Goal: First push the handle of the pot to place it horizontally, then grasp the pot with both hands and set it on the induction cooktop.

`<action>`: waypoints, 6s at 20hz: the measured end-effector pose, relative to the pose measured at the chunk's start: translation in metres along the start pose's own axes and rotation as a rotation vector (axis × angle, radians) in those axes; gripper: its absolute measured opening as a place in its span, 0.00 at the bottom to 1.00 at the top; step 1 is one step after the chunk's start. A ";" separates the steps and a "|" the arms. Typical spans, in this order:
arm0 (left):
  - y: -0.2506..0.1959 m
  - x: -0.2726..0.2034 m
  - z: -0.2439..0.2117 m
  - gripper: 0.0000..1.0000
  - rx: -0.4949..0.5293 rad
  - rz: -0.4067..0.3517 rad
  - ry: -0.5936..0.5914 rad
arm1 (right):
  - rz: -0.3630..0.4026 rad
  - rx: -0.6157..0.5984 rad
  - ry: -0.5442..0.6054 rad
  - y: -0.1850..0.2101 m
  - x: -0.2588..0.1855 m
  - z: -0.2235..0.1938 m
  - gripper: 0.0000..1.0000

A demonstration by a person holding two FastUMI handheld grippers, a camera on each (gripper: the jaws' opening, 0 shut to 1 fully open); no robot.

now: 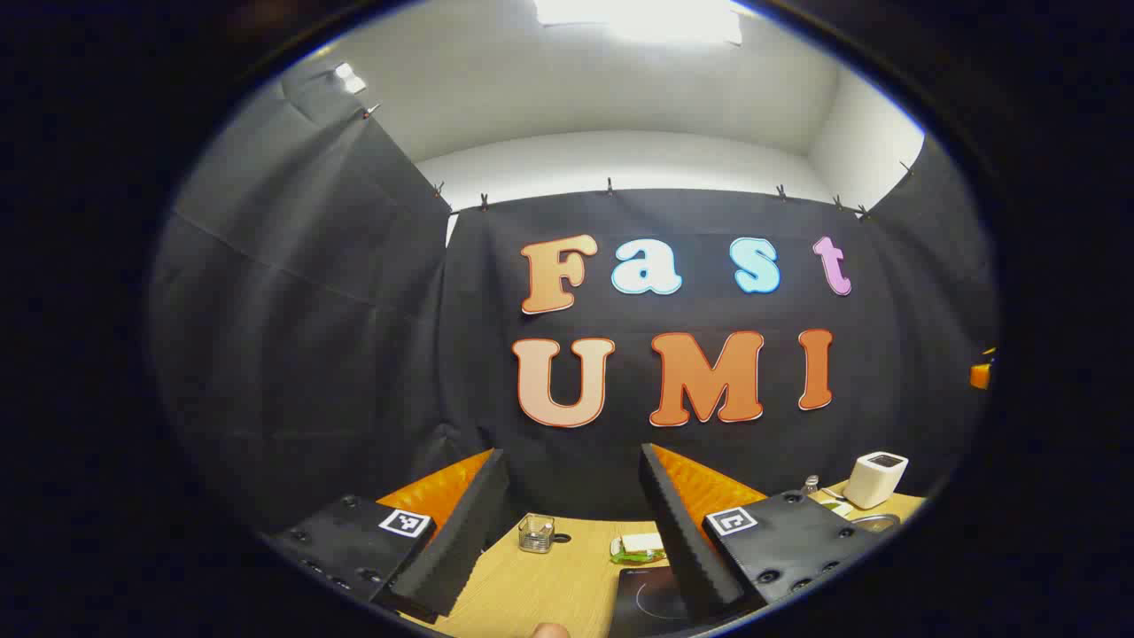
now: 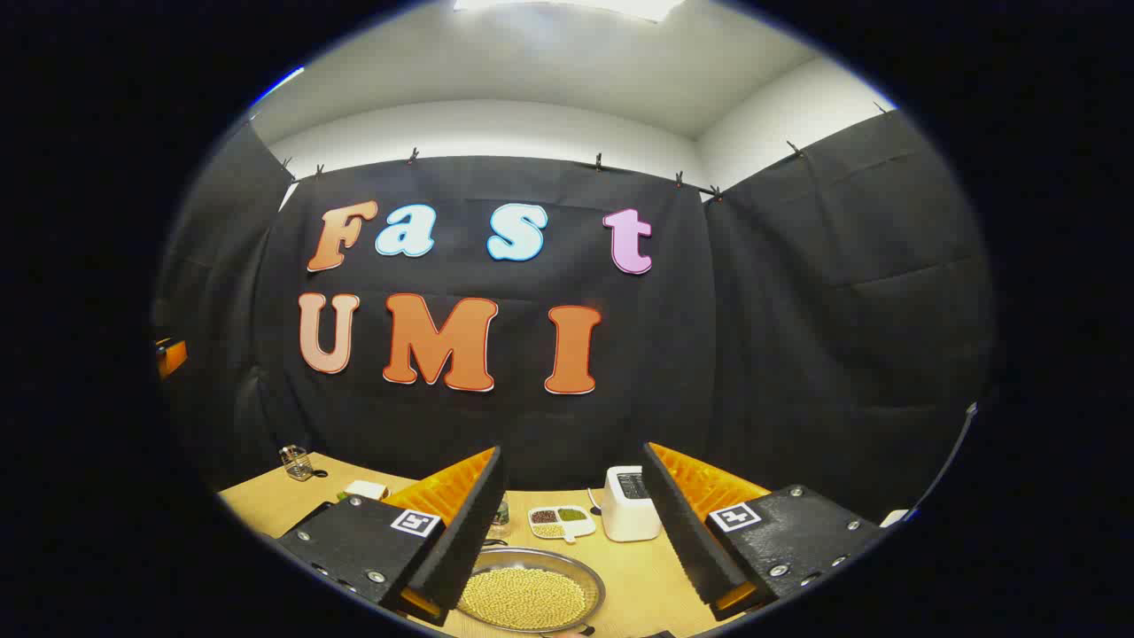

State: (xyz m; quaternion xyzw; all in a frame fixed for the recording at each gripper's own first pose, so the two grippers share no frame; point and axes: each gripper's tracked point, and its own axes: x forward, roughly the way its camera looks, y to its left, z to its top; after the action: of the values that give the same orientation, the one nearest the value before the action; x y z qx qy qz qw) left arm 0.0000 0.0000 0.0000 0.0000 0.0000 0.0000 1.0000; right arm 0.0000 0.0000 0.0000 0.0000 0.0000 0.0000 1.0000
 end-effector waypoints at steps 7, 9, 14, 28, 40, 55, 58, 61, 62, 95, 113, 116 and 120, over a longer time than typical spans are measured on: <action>-0.013 0.004 0.001 0.98 0.006 -0.019 0.012 | -0.011 -0.006 0.014 -0.011 0.001 -0.004 0.94; -0.015 0.002 0.002 0.97 0.005 -0.020 0.010 | -0.014 -0.007 0.014 -0.015 0.002 -0.003 0.94; -0.022 0.000 0.002 0.98 0.006 -0.027 0.012 | -0.022 0.001 0.011 -0.021 0.000 -0.001 0.94; -0.024 0.000 0.003 0.98 0.007 -0.015 0.007 | 0.062 -0.001 0.029 -0.004 -0.001 -0.013 0.66; -0.029 0.000 0.000 0.98 0.019 -0.025 0.006 | 0.167 -0.036 0.138 0.023 -0.002 -0.062 0.03; -0.037 0.009 -0.018 0.97 0.021 -0.034 0.040 | 0.265 -0.052 0.484 0.042 -0.014 -0.201 0.00; -0.042 0.009 -0.020 0.98 0.028 -0.042 0.045 | 0.288 -0.033 0.545 0.046 -0.022 -0.224 0.00; -0.046 0.011 -0.019 0.98 0.033 -0.047 0.039 | 0.302 -0.029 0.605 0.050 -0.029 -0.247 0.00; -0.048 0.012 -0.019 0.98 0.036 -0.049 0.038 | 0.311 -0.033 0.624 0.052 -0.032 -0.255 0.00; -0.063 0.002 -0.004 0.97 0.044 -0.060 0.031 | 0.335 0.044 0.991 0.057 -0.079 -0.385 0.00; -0.055 0.003 -0.005 0.98 0.038 -0.039 0.031 | 0.192 0.059 0.954 0.004 -0.036 -0.388 0.00; -0.054 0.004 -0.008 0.99 0.036 -0.036 0.045 | 0.168 0.061 0.953 -0.005 -0.029 -0.389 0.00; -0.053 0.006 -0.009 0.97 0.033 -0.029 0.048 | 0.136 0.035 0.944 -0.018 -0.017 -0.391 0.00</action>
State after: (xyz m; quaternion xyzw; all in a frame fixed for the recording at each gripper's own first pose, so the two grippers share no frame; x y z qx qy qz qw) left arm 0.0057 -0.0532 -0.0095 0.0164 0.0242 -0.0147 0.9995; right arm -0.0174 -0.0175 -0.3912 0.0167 0.4544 0.0654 0.8883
